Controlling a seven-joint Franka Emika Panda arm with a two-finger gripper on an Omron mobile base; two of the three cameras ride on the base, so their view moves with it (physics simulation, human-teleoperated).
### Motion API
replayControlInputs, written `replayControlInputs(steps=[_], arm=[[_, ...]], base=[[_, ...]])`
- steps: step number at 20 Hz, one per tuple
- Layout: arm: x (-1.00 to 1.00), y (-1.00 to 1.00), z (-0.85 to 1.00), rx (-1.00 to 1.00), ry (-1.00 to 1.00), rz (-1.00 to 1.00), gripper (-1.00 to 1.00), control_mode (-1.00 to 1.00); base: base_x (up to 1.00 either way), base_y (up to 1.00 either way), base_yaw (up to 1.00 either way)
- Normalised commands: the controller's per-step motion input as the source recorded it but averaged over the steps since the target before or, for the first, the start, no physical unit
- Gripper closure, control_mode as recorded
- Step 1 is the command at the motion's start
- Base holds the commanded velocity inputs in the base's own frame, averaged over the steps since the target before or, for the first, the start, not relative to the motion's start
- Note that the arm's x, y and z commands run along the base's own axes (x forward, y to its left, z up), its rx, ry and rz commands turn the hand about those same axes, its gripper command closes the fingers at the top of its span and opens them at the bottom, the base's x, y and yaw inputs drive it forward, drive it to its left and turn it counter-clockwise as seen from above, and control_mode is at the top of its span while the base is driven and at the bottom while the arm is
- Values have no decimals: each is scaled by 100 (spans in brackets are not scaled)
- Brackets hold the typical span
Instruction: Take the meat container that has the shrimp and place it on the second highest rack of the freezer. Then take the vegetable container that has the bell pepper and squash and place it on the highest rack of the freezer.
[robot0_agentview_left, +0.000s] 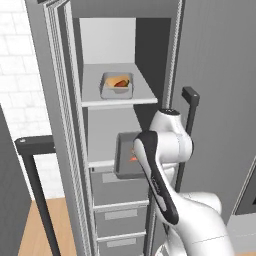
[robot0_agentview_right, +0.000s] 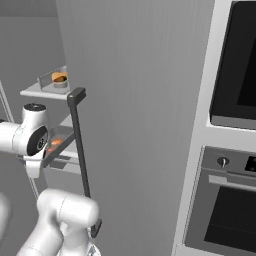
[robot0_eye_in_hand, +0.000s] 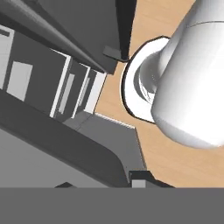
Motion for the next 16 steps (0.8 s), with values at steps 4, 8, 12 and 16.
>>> replayControlInputs(steps=[4, 8, 12, 16], arm=[[100, 9, -22, 0, 1, -6, 100, -100], [100, 11, -19, 0, 1, -11, 100, -100], [100, 6, -40, 0, 0, -10, 100, -100], [100, 16, -51, 0, 0, -7, 100, -100]], base=[[0, 0, 0], [0, 0, 0], [0, 0, 0], [0, 0, 0]])
